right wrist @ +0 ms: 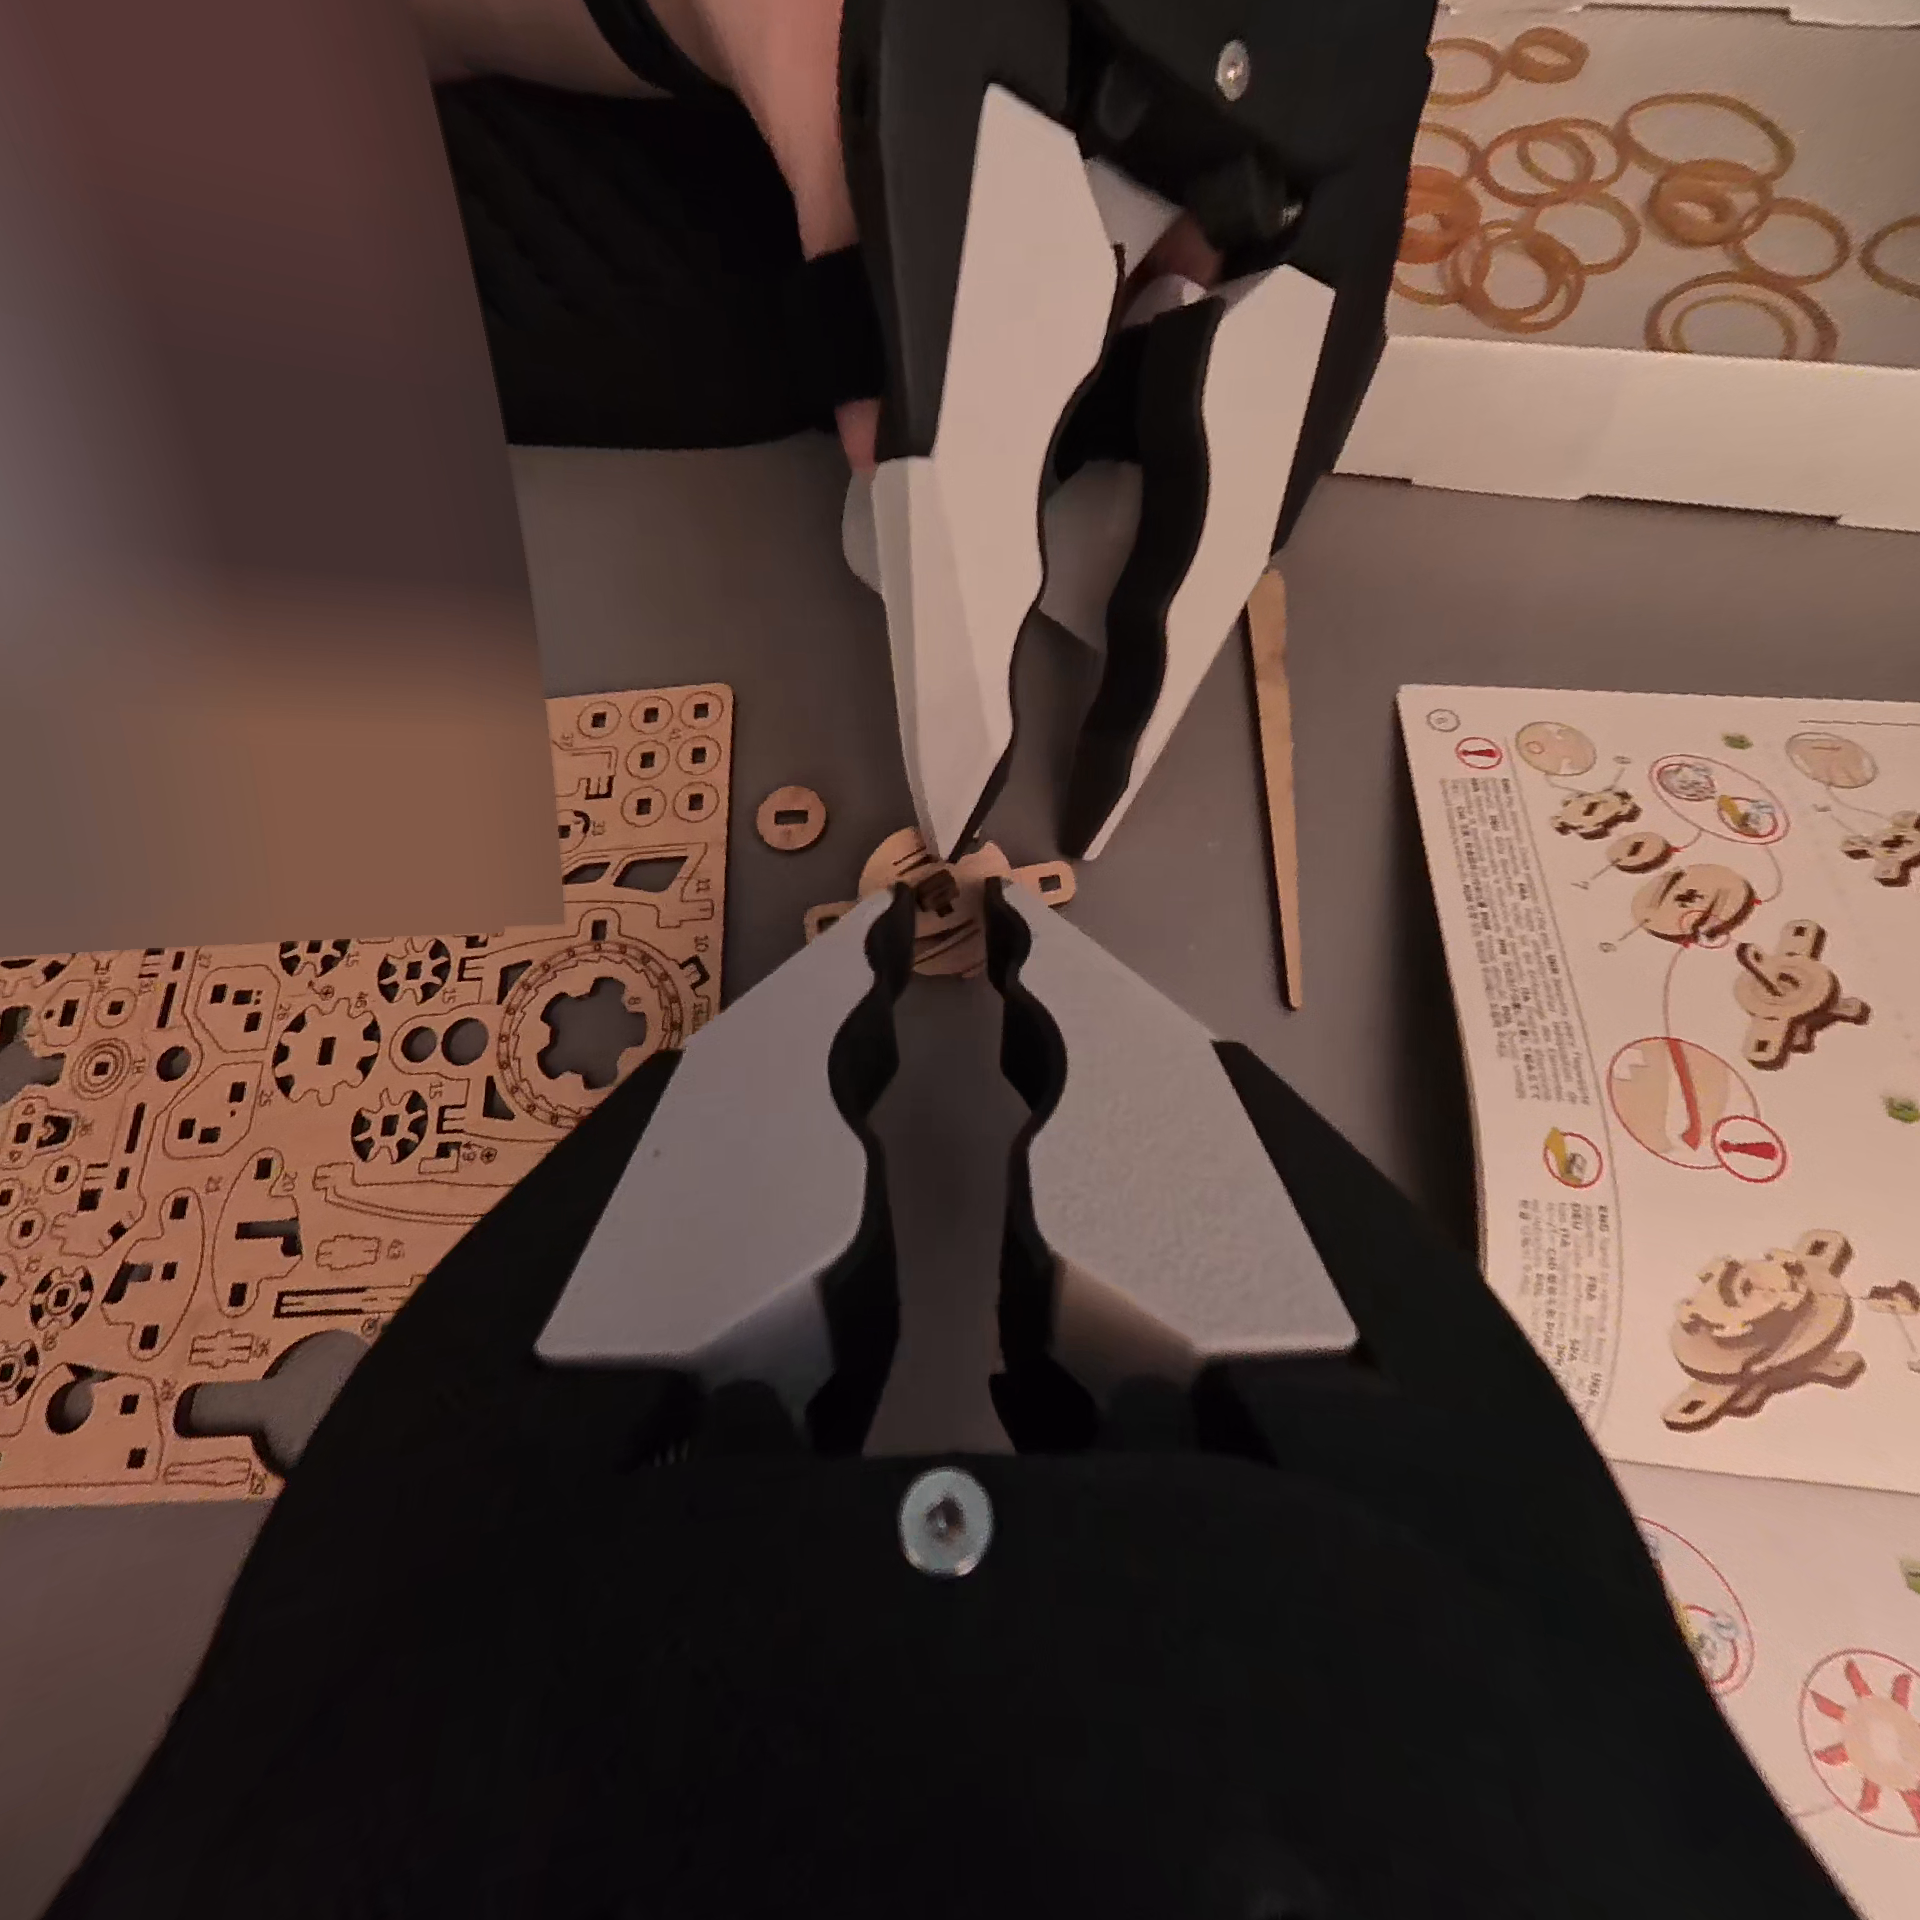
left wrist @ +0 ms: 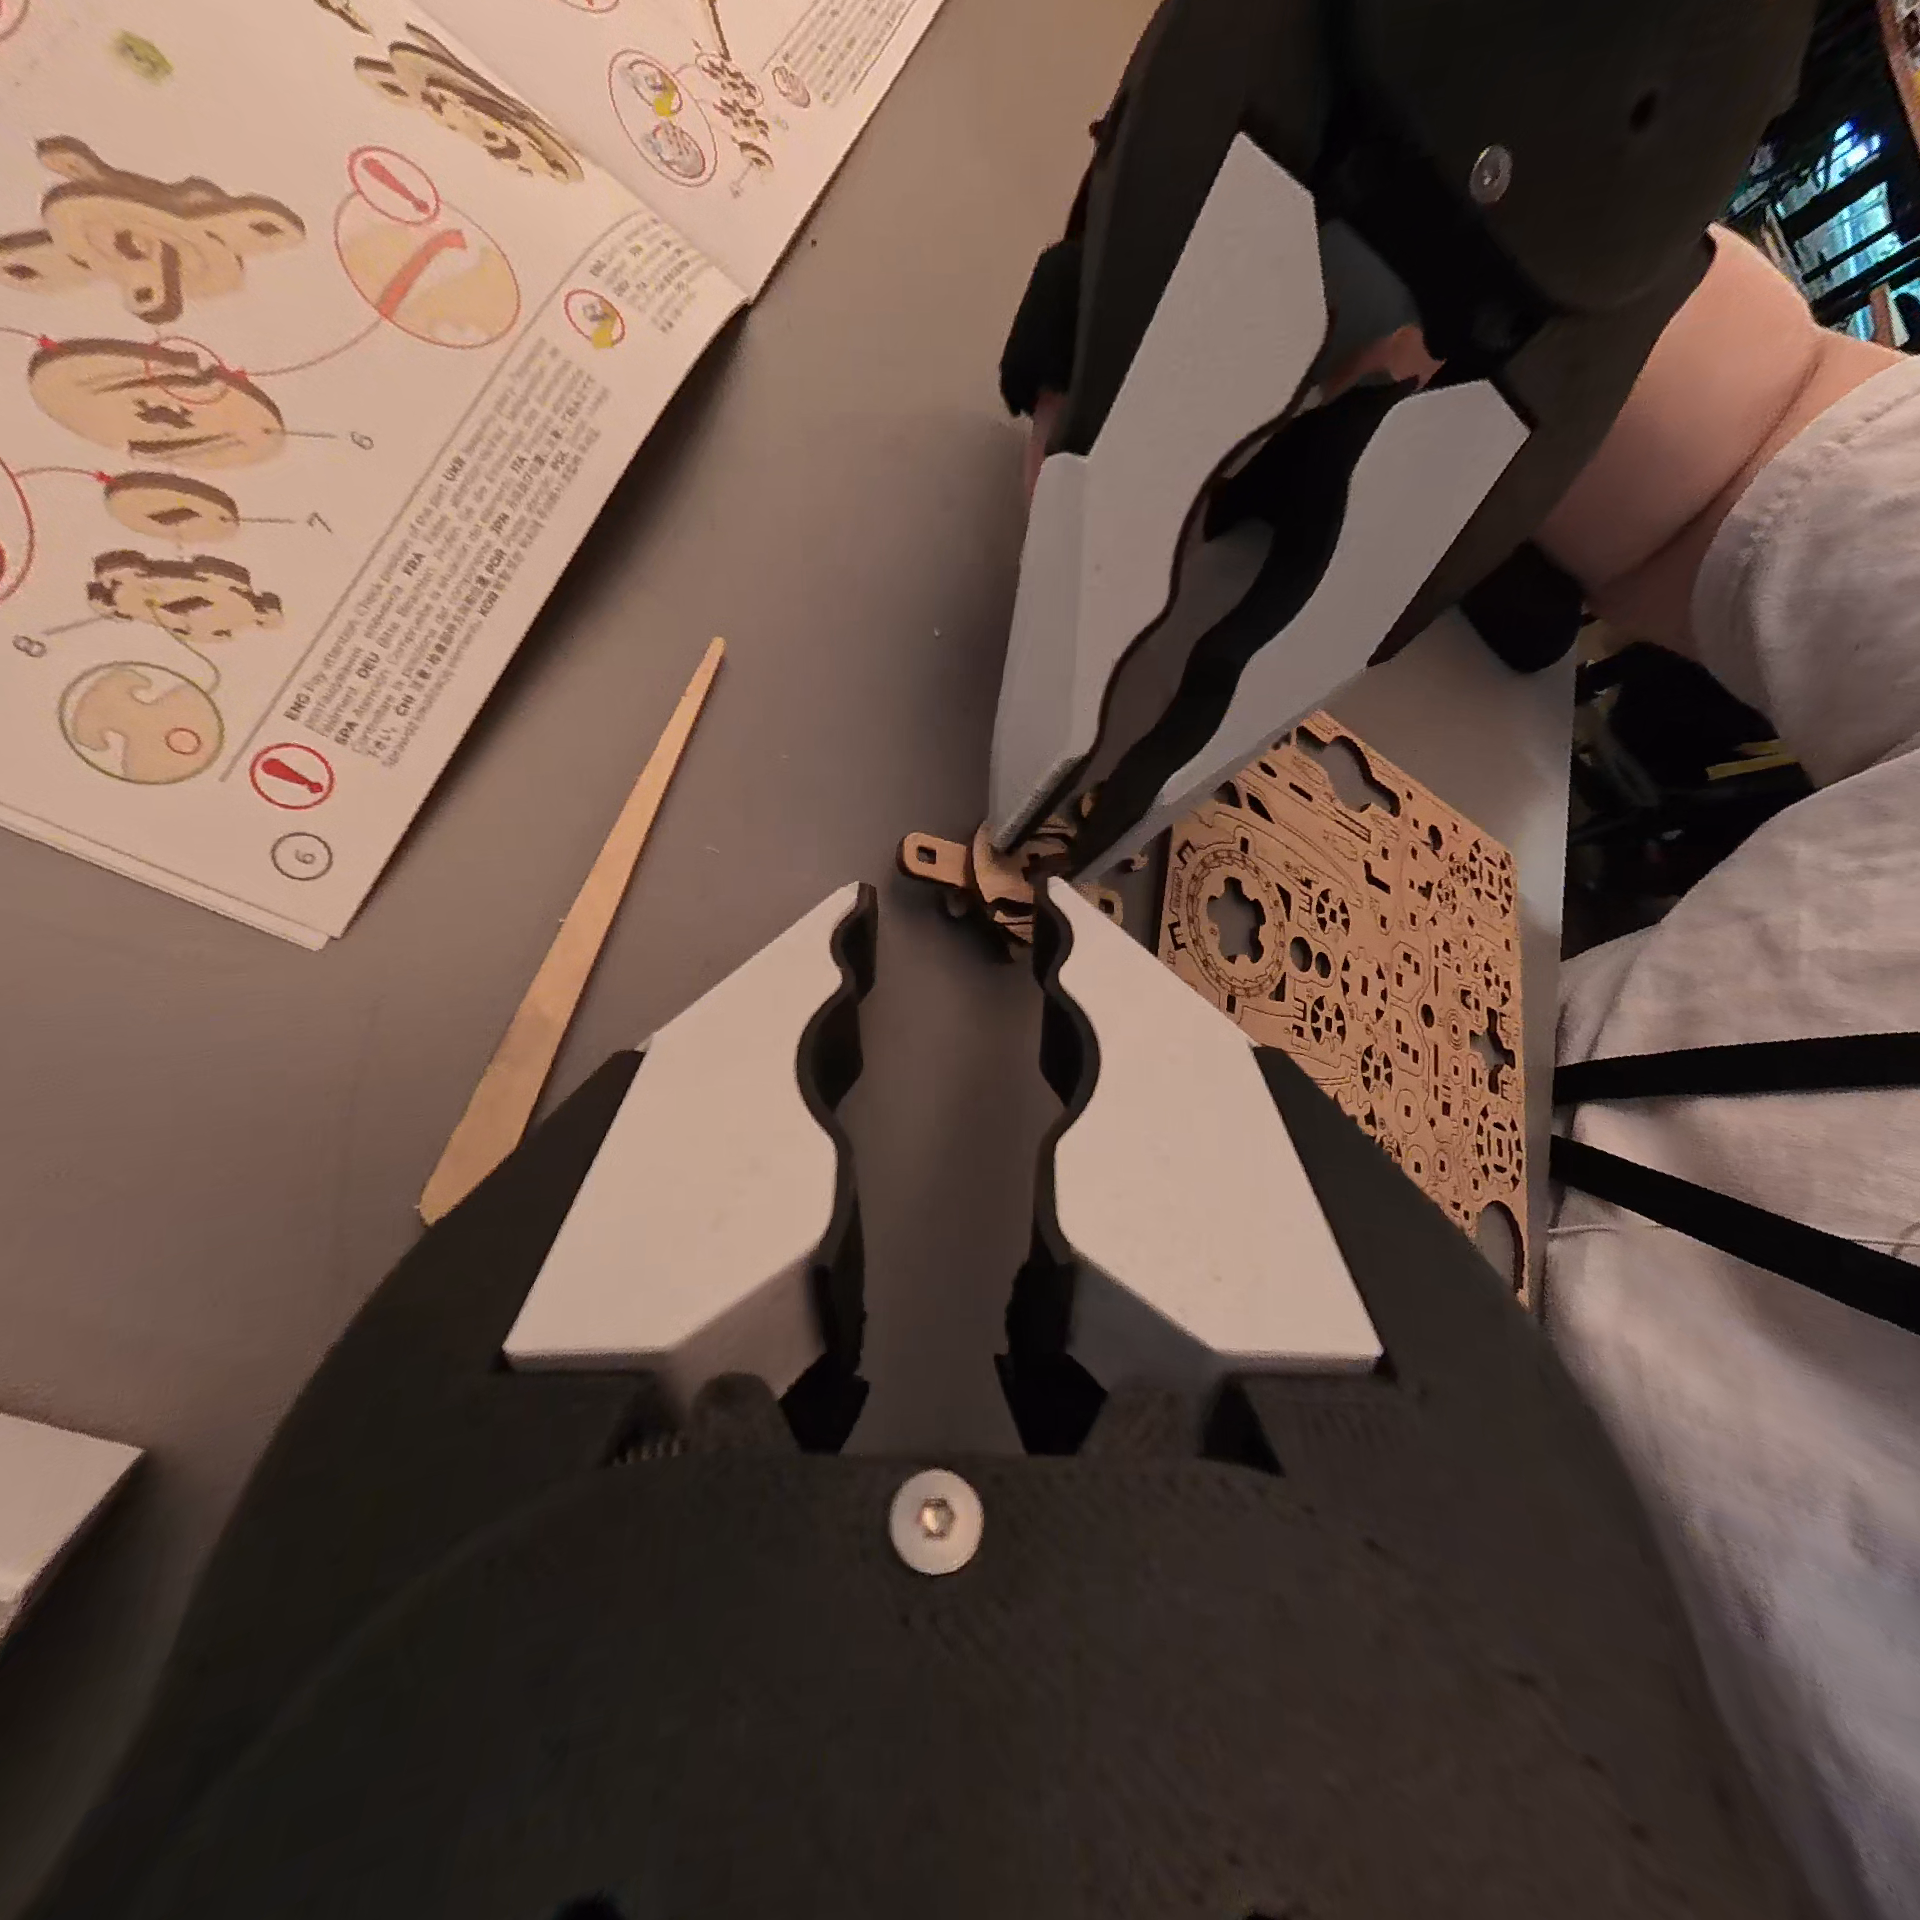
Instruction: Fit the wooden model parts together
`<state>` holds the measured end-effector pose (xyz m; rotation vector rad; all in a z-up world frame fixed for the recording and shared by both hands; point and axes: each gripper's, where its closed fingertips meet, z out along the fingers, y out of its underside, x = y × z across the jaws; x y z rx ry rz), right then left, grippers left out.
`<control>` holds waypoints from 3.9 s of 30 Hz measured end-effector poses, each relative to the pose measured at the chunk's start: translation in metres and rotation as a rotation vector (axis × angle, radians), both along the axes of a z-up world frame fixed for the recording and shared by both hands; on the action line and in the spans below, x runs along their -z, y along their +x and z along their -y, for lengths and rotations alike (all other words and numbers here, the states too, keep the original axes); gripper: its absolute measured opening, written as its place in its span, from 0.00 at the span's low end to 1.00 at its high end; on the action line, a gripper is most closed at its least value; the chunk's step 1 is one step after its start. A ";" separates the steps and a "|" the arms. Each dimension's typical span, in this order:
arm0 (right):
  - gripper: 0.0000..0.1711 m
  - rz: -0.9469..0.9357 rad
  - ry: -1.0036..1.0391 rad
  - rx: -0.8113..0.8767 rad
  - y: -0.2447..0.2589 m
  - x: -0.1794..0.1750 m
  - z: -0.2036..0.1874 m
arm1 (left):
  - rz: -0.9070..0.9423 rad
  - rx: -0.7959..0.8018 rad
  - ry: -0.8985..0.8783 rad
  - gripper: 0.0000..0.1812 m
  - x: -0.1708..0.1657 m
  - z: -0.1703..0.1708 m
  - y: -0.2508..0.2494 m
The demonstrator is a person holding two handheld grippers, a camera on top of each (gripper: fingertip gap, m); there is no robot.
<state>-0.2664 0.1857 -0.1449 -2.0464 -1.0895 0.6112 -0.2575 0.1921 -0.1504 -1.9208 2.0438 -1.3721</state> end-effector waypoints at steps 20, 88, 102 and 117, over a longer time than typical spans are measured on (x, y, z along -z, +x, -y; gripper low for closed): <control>0.06 0.353 -0.069 -0.037 -0.003 0.003 0.004 | -0.032 0.063 0.013 0.12 0.003 0.009 -0.008; 0.09 0.018 -0.077 -0.087 -0.015 0.000 0.011 | 0.061 0.210 0.164 0.09 -0.011 0.019 -0.015; 0.08 0.074 -0.050 -0.108 -0.014 0.002 0.013 | 0.077 0.241 0.198 0.04 -0.005 0.019 -0.016; 0.07 0.154 -0.108 -0.097 -0.012 0.005 0.015 | 0.070 0.224 0.171 0.04 -0.004 0.020 -0.015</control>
